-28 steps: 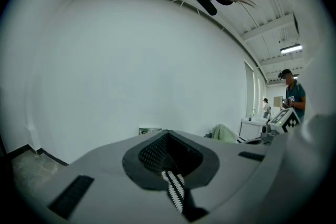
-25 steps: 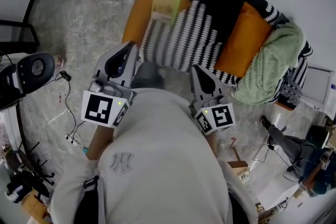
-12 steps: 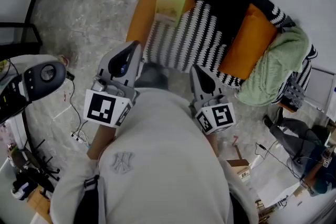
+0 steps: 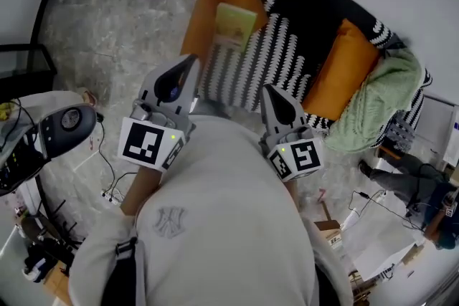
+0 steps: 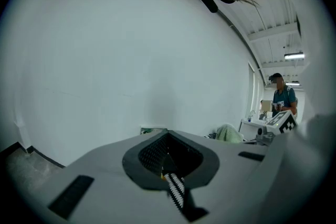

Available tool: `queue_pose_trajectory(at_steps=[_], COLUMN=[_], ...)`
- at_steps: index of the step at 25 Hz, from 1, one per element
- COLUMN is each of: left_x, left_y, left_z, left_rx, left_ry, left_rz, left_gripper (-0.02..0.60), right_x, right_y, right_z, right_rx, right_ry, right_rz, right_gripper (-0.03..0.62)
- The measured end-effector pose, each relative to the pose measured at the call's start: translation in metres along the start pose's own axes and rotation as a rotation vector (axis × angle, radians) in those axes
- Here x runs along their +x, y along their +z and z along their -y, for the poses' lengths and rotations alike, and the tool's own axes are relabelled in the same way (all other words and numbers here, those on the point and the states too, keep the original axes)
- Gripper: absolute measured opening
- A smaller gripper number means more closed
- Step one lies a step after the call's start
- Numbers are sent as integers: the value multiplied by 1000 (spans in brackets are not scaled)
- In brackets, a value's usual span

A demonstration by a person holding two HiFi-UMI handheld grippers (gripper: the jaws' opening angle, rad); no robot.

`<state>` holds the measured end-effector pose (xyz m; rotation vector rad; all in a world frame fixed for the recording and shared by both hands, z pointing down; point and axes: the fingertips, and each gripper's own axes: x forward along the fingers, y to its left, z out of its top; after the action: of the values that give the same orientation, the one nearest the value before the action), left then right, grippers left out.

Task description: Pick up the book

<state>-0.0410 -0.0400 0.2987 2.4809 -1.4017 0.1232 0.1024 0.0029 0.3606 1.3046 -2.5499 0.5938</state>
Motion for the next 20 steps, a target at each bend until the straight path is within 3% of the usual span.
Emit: queue_pose_trajectory(at_steps=[13,20], left_x=[36,36], left_y=[14,7], left_z=[-49,-55], left_rx=[-4,-36], left_ry=[-54,-25], left_rz=[-7,-32], left_gripper=[2,2], right_x=[40,41], right_y=[23,28], right_z=[5,2], right_rx=[25,2], right_ry=[-75,-43], right_rz=[-4,-47], right_gripper=[18,18])
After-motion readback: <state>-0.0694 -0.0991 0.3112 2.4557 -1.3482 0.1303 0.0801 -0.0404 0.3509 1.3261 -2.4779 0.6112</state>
